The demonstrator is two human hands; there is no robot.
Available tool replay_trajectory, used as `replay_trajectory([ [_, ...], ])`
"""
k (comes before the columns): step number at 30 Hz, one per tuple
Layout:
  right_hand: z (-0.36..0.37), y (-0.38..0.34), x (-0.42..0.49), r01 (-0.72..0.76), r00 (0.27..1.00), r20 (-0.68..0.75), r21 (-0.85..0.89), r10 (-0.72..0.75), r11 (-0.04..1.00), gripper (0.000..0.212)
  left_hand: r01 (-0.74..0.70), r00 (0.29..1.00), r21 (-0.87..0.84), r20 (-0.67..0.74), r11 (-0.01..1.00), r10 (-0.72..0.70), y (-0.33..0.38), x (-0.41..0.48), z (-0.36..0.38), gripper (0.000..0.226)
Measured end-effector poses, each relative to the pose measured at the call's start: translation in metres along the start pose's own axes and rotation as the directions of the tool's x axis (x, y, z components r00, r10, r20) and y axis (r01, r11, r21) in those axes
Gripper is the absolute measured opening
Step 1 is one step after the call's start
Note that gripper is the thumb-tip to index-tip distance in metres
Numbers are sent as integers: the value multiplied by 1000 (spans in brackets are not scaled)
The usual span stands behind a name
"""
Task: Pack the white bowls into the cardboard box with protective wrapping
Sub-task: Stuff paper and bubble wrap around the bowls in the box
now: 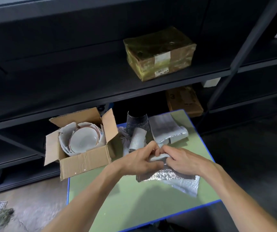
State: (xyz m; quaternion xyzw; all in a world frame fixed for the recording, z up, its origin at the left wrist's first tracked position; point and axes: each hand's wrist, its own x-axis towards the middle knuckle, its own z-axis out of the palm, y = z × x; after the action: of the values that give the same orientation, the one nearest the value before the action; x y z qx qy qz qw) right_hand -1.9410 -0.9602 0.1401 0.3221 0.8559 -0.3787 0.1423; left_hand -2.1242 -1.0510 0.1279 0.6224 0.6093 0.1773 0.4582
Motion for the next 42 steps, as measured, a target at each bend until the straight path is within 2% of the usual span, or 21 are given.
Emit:
replay_trajectory([
  [1, 1, -1, -1, 16, 1000, 11, -4, -16, 1000, 18, -5, 1000, -28, 6, 1000, 5, -1, -1, -1, 28],
  [5, 2, 1, -3, 64, 996, 56, 62, -68, 996, 33, -37, 999, -153, -21, 988, 34, -12, -5, -9, 20],
  [7, 2, 1, -3, 80, 995, 54, 37, -82, 996, 37, -41, 999, -142, -17, 989, 39, -14, -7, -12, 19],
  [9, 3, 1, 1, 75, 997, 29, -40, -74, 996, 29, -52, 999, -95, -22, 994, 50, -16, -9, -12, 15],
  [11, 3, -1, 2, 66, 998, -6, -52, -67, 996, 14, -30, 998, -86, -56, 996, 25, -18, -10, -9, 22],
  [14, 2, -6, 0, 61, 997, -34, -72, -64, 996, 9, 22, 995, -112, -92, 993, -32, -21, -12, -5, 29],
  [17, 5, -10, 1, 66, 997, -44, -79, -69, 995, 13, 67, 996, -94, -56, 993, -72, -21, -14, -4, 21],
  [20, 11, -15, 4, 64, 997, -44, -123, -70, 990, 19, 68, 997, -71, -25, 995, -70, -22, -16, 1, 23],
  [25, 15, -25, 4, 51, 999, 10, -100, -51, 994, 20, 100, 995, -155, 4, 983, -101, -21, -23, 1, 24],
  [28, 11, -30, 1, 68, 998, 4, -32, -68, 997, 27, 89, 994, -180, -44, 980, -98, -25, -30, -5, 23],
  [31, 10, -33, 4, 99, 995, -30, 14, -98, 995, 18, 68, 987, -141, -134, 988, -87, -31, -35, -11, 24],
  [34, 10, -39, 10, 97, 994, -57, -2, -97, 995, 27, 101, 979, -100, -169, 990, -117, -35, -42, -16, 29],
  [39, 15, -58, 16, 107, 987, -109, -77, -116, 991, 11, 88, 992, -296, -56, 951, -109, -37, -59, -25, 19],
  [42, 22, -73, 21, 111, 985, -115, -118, -125, 987, 17, 52, 993, -267, -86, 962, -78, -41, -68, -30, 22],
])
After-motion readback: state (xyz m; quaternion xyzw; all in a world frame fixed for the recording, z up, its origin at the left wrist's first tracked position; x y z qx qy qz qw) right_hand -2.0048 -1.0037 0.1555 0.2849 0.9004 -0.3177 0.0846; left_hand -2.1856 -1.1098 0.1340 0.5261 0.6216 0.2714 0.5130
